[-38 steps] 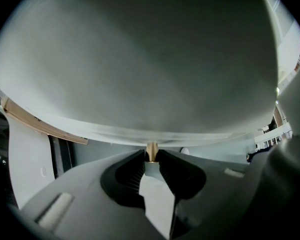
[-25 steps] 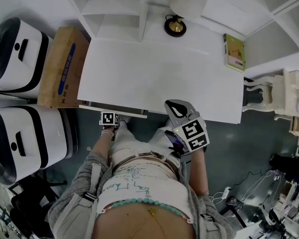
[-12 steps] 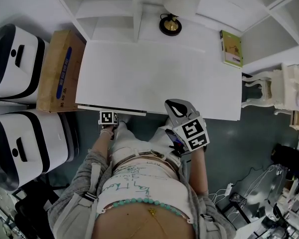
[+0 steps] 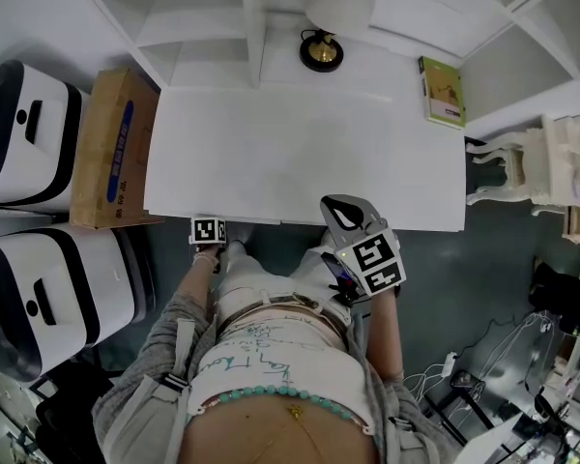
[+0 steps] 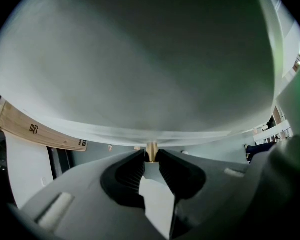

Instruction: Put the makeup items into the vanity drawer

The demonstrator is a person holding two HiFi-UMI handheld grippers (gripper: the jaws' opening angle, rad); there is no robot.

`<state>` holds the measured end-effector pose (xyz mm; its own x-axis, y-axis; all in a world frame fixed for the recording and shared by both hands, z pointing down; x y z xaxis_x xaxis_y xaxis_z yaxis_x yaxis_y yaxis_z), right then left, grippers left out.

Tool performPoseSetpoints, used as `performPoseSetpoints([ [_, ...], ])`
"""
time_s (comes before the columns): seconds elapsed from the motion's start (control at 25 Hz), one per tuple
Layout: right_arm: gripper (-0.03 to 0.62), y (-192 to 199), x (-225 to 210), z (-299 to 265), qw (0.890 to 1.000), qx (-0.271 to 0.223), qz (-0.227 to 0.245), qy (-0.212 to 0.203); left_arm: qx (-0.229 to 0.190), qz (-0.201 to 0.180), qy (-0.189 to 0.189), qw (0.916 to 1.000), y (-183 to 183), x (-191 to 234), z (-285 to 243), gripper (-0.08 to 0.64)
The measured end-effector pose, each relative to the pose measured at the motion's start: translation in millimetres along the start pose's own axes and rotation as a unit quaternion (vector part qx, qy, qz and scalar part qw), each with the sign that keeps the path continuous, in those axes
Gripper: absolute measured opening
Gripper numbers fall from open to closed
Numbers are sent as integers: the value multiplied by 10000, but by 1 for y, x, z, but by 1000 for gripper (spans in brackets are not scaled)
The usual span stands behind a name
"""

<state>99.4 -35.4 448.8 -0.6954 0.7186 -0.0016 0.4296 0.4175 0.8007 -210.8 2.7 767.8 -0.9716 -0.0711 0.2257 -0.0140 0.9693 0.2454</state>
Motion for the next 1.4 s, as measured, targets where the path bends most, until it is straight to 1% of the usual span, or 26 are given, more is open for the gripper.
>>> performPoseSetpoints([
  [0.24, 28, 5, -4, 3, 10000, 41, -55, 66, -14, -119, 8, 9999, -6, -1, -1, 90],
  [0.32, 28, 6, -7, 4, 9999, 56, -63, 93, -20, -328, -50, 9994, -8, -3, 0, 90],
  [0.48, 28, 8, -11, 6, 9998, 120, -83, 122, -38, -871, -159, 9961, -12, -7, 0, 90],
  [0.6, 28, 9, -12, 6, 9998, 131, -78, 102, -23, -1056, -236, 9941, -14, -9, 1, 90],
  [0.8, 28, 6, -16, 4, 9999, 99, 7, 62, -42, -1033, -329, 9941, -16, -9, -1, 90],
  [0.96, 28, 6, -15, 9, 9999, 61, 63, 62, -111, -1271, -296, 9914, -13, -11, 0, 90],
  [1.12, 28, 8, -17, 11, 9999, 110, 72, 54, -372, -1397, -224, 9892, -14, -10, 5, 90],
  [1.24, 28, 12, -17, 13, 9998, 141, 115, 53, -608, -1300, -254, 9893, -12, -10, 8, 87],
  [1.4, 28, 12, -11, 14, 9999, 95, 111, -15, -806, -1242, -390, 9882, -9, -13, 25, 86],
])
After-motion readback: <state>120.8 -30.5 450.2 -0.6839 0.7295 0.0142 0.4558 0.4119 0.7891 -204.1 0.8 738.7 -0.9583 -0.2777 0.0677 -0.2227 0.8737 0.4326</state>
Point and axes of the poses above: the fingertips, and each gripper's own axes: z backward along the fingers, x to its left, y out of its underside, the point moved 6 cm from there along z, backward along the fingers, and after that the axes turned 2 degrees about -x, right-handed, at the moved point
